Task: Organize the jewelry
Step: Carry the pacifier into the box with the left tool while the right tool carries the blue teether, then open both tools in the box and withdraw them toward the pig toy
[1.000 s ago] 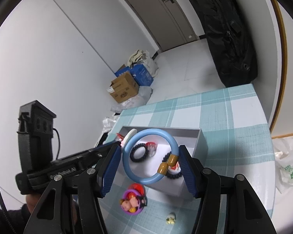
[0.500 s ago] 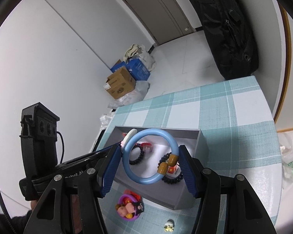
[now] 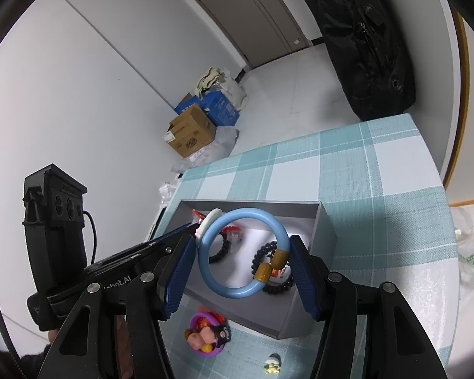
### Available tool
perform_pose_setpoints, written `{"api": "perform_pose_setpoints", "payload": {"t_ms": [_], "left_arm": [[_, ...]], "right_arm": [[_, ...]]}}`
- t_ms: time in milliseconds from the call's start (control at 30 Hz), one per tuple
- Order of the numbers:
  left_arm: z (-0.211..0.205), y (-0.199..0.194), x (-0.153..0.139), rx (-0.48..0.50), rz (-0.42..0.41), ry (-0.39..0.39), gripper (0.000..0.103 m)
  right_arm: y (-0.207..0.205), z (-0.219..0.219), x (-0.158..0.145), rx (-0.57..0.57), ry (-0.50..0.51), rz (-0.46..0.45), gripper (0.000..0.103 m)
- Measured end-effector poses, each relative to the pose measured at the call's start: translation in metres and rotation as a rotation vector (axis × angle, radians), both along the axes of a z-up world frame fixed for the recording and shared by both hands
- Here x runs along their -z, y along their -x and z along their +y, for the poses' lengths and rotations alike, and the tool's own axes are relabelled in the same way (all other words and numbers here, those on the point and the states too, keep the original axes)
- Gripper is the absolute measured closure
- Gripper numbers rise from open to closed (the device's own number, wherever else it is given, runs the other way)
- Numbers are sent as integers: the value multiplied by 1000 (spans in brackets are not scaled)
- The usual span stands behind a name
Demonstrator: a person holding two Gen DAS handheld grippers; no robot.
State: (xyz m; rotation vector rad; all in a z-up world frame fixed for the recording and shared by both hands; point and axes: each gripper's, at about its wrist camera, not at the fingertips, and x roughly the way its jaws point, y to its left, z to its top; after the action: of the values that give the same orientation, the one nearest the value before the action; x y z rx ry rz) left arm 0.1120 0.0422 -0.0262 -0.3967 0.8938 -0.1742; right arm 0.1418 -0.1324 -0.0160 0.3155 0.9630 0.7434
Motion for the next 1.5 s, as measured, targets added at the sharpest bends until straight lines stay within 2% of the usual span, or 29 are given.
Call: {"api": "perform_pose_setpoints", "payload": {"t_ms": [367,433,500,567,700,900,1067,1167,1367,1500], "left_arm": [[7,-9,14,-21,71,57,92],[7,-10,14,-22,76,48,86],[7,-10,13,-21,71,50,66],[5,-8,11,-4,53,69,59],[1,-3,7,13,35,53,54],[3,12,-1,30,-1,51,54],[10,37,-13,3,-41,60,54],[12,51,-15,-8,-59,27,54],[9,66,2,-41,21,-7,54],[2,72,11,-31,62,-16,54]], "right_arm": [[0,3,1,13,-5,-1,42],[0,2,-1,21,-6,-15,37],[1,0,-3,32,-8,-30,31],[2,-3,-7,37,-25,-45,29],[4,-9,-13,52,-38,-78,25],[6,-15,-12,74,-48,-65,20],[15,-21,-14,87,-40,-83,16],[23,-26,-15,107,-19,-95,15],[37,-37,-17,138,-3,-111,14],[45,-38,-12,135,18,-82,12]]}}
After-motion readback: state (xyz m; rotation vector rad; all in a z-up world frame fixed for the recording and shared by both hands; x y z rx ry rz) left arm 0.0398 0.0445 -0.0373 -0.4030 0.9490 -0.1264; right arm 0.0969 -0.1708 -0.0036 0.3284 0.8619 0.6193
